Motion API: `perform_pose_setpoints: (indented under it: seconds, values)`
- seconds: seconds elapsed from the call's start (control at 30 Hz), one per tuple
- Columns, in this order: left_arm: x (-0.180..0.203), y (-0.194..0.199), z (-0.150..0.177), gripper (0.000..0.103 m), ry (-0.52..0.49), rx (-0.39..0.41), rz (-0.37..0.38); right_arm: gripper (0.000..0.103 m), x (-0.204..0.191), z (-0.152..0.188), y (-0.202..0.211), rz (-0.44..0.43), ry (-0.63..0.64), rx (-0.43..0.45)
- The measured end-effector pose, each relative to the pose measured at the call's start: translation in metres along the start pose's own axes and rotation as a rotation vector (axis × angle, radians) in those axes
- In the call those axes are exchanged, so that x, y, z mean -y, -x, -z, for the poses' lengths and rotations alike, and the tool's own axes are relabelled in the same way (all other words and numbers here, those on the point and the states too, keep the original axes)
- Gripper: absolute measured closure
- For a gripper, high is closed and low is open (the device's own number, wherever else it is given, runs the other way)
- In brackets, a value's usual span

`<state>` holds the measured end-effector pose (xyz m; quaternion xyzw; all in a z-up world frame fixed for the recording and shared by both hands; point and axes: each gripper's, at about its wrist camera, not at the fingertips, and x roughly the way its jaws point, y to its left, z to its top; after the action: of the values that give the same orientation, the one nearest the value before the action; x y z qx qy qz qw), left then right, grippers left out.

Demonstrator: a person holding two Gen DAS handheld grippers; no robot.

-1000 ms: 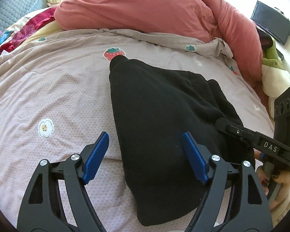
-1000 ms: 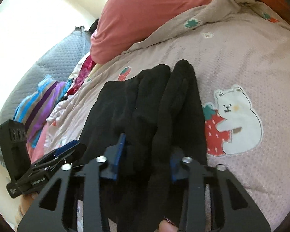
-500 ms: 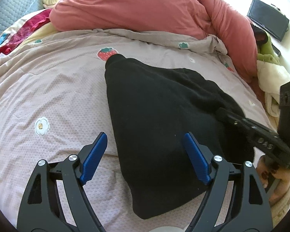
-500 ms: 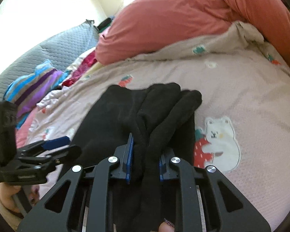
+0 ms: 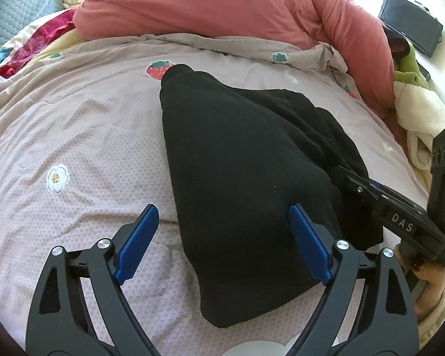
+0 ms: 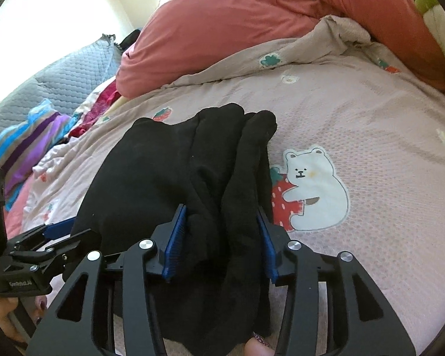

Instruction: Fold small clothes

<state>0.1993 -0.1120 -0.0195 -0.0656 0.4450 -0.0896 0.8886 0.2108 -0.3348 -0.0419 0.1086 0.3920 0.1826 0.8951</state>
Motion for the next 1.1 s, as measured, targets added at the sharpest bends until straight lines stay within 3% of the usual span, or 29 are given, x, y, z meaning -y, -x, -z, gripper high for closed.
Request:
perform_pose_setpoints:
  seconds: [0.27,0.67,0.97,1.07,1.1]
  values:
    - [0.001,0.003,0.003,0.021,0.002,0.001,-0.003,0.053,-0.005,0.009,0.009,0.075,0.031,0.002]
    - [0.007,0.018,0.002,0.021,-0.013,0.017,-0.035,0.042,-0.007,0.009,0.040,0.070,0.019,0.047]
    - [0.013,0.042,0.005,0.016,-0.037,0.065,-0.053,0.025,-0.013,0.010,0.076,0.077,0.038,0.125]
    - [0.014,0.052,0.007,0.015,-0.044,0.085,-0.058,0.013,-0.016,0.013,0.091,0.077,0.038,0.155]
    - [0.014,0.056,0.008,0.010,-0.045,0.093,-0.059,0.011,-0.018,0.014,0.095,0.080,0.042,0.166]
